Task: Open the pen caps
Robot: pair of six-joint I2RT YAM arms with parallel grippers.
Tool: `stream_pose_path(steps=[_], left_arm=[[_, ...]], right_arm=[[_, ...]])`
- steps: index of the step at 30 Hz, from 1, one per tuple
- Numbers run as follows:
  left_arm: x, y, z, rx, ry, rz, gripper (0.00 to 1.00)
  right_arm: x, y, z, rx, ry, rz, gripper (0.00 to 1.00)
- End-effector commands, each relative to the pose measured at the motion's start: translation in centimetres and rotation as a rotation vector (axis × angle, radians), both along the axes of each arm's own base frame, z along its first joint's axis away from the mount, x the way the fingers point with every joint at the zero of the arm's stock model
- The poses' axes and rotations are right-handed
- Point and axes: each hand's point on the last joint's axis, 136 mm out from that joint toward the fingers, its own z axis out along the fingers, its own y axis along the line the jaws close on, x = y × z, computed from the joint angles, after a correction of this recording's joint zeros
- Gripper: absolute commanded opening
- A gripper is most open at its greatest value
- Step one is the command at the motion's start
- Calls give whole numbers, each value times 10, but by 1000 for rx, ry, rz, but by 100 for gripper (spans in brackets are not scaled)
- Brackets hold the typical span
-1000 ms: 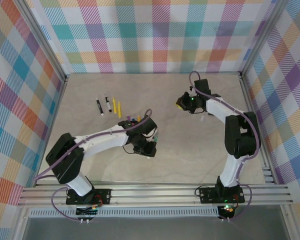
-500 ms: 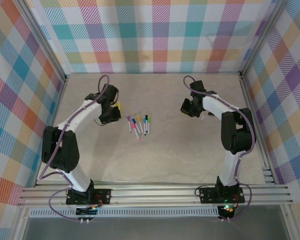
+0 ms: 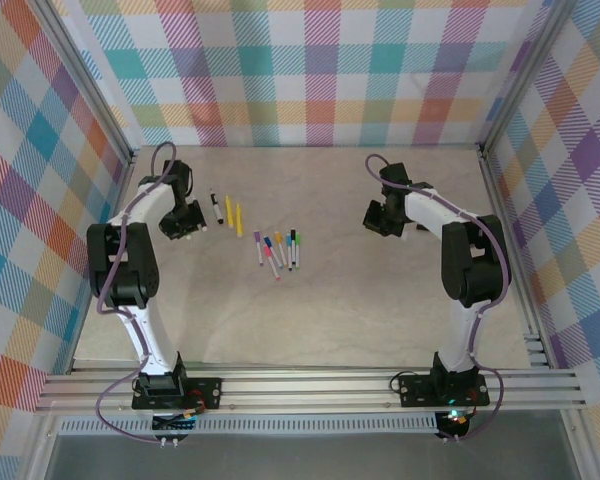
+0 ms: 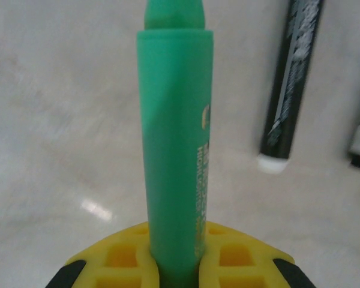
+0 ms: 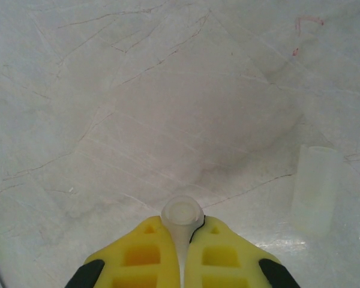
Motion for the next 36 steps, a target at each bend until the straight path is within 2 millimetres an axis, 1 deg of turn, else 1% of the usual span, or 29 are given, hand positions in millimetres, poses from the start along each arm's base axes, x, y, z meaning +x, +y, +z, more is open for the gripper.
stream_pose_path(steps=[1,4,7,9,12,15,16,18,21,26,30,33,35,36], left_arm=[[17,-7,-11,-32,6,-33,0],[18,-2,-27,-9,53,-24,0],[16,4,-37,25,77,-15,0],[17,2,-41,15,80,-18,0],[17,2,-47,15,89,-19,5],[17,3,-50,21,96,-20,14],[17,3,-50,23,95,-19,15],[17,2,-50,20,91,-23,21],[20,0,-48,21,80,-31,28],[23,-5,-43,29,70,-45,32],[25,-13,-33,40,51,-65,33],[27,-19,-24,57,38,-81,33],[28,-23,-15,62,18,-85,34],[29,-25,-9,65,6,-85,34]], right_arm=[[-3,-3,-4,-29,22,7,0],[-5,-6,-5,-41,27,6,0],[-7,-8,-6,-54,29,5,0],[-9,-11,-6,-68,28,3,0],[-10,-17,-6,-97,32,-4,0],[-13,-22,-8,-124,41,-10,0],[-14,-23,-10,-132,46,-12,0],[-15,-26,-12,-144,53,-19,0],[-16,-31,-16,-175,63,-29,2],[-17,-37,-20,-209,71,-35,9],[-17,-43,-23,-247,75,-44,14],[-17,-47,-24,-272,80,-47,21],[-16,-48,-23,-276,75,-45,30],[-16,-48,-23,-275,73,-43,32]])
